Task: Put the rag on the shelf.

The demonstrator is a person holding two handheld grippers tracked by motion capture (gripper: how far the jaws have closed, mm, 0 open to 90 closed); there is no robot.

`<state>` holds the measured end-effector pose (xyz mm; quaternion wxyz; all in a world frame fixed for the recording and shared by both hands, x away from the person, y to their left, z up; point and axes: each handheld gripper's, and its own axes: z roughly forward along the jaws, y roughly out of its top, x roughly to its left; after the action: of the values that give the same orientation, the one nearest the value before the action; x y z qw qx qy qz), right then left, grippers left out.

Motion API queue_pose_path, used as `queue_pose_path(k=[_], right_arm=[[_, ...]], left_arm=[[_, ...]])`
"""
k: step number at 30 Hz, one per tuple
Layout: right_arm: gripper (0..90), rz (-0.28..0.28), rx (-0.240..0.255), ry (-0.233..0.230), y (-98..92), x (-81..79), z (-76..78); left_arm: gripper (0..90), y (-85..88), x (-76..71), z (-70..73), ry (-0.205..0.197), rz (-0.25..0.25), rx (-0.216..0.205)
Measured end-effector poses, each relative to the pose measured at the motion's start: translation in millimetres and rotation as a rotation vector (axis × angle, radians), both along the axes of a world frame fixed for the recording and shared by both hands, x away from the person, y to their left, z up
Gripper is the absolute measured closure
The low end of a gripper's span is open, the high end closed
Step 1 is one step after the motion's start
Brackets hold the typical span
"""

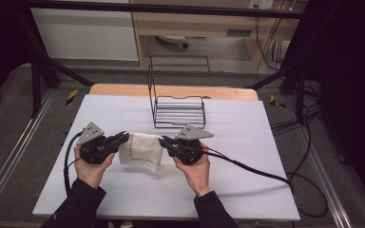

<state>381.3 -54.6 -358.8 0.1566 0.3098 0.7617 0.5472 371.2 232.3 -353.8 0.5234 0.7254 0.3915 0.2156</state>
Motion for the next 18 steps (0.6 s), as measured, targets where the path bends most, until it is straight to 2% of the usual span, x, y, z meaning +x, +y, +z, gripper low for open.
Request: queue_pose_path(k=[18], right_arm=[[82.9, -0.023, 0.024, -0.092, -17.5, -3.2, 25.0]], left_arm=[[84.0, -15.9, 0.2, 21.5, -0.065, -0.001, -0.027]])
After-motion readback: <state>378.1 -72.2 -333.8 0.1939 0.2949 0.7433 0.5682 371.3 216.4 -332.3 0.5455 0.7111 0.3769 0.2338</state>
